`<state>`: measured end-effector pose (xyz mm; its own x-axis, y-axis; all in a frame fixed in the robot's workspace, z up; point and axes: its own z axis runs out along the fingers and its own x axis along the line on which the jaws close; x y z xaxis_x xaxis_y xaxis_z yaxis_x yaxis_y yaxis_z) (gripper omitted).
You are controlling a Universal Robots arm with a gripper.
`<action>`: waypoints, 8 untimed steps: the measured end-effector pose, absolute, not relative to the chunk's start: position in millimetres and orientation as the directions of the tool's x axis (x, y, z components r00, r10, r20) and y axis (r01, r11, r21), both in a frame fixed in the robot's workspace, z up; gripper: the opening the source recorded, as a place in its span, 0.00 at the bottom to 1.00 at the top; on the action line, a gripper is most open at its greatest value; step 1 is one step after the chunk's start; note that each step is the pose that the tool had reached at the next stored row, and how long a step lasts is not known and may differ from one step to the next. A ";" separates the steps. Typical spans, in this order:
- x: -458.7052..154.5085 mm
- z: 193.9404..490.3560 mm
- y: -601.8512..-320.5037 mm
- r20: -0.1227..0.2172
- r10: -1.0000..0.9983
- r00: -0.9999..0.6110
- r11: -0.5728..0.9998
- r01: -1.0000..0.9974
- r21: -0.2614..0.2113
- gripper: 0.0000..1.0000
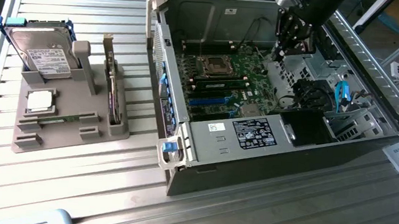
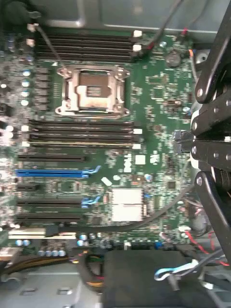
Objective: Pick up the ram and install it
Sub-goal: 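Insert the ram into the slot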
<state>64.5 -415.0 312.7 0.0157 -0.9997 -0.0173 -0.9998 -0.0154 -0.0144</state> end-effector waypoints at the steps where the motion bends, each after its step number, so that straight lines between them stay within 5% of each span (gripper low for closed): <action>1: 65.1 312.7 -415.0 -0.017 -1.000 0.016 -0.015 -1.000 -0.014 0.10; 8: 65.2 312.7 -415.0 -0.017 -1.000 0.016 -0.015 -1.000 -0.014 0.10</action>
